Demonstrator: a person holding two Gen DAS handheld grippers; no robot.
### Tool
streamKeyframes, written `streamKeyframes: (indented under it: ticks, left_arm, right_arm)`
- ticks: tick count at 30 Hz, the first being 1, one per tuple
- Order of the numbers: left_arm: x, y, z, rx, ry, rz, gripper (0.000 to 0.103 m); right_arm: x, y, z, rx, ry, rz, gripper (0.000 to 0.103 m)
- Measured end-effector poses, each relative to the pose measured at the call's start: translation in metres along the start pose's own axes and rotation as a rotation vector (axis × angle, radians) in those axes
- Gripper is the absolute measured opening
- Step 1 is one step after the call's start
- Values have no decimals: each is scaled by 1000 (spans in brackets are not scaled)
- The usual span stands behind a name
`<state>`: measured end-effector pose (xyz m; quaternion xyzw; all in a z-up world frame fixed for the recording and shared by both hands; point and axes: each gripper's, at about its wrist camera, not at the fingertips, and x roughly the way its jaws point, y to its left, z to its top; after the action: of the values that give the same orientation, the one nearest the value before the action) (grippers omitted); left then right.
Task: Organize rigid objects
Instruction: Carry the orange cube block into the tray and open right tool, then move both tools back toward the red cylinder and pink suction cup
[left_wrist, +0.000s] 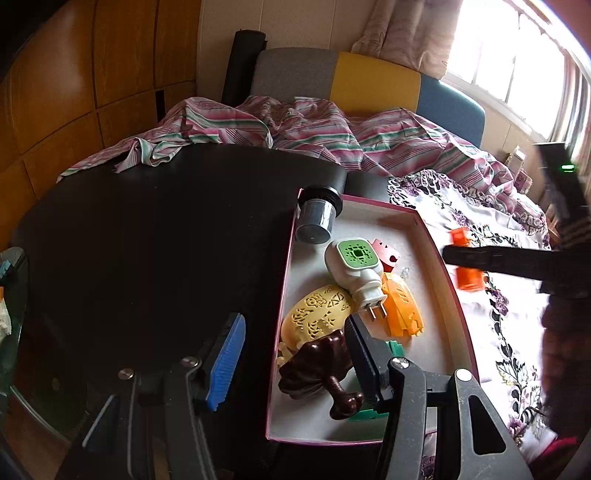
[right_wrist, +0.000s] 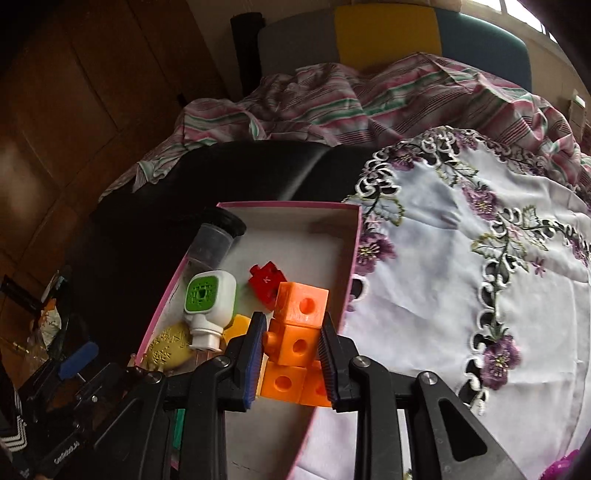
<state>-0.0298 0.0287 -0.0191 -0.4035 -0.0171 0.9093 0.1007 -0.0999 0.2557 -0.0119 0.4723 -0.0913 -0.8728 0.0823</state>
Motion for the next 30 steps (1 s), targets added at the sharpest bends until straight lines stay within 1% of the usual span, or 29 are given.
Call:
streamKeyframes:
  ticks: [4, 7, 10, 15, 16, 19, 30]
  left_arm:
    - [4, 4, -1, -13, 9, -2, 57]
    - [6, 6, -2, -20, 17, -2, 57]
    - [7, 7, -3, -23, 18, 0, 59]
    - [6, 7, -2, -27, 11, 0, 61]
    - [6, 7, -2, -27, 10, 1, 63]
    - [4, 6, -2, -24, 2, 4, 64]
    - [-4, 2, -2, -11, -13, 9, 65]
  right_arm:
    - [33, 7, 1, 8, 51, -23, 27]
    - [55, 6, -1, 10, 87, -57, 28]
    - [62, 2, -4, 21, 91, -63, 29]
    - [57, 1, -9, 33, 77, -55, 30]
    - [55, 1, -10, 37, 70, -51, 32]
    - [45, 2, -12, 44, 41, -40, 35]
    - [17, 12, -26, 24, -21, -62, 36]
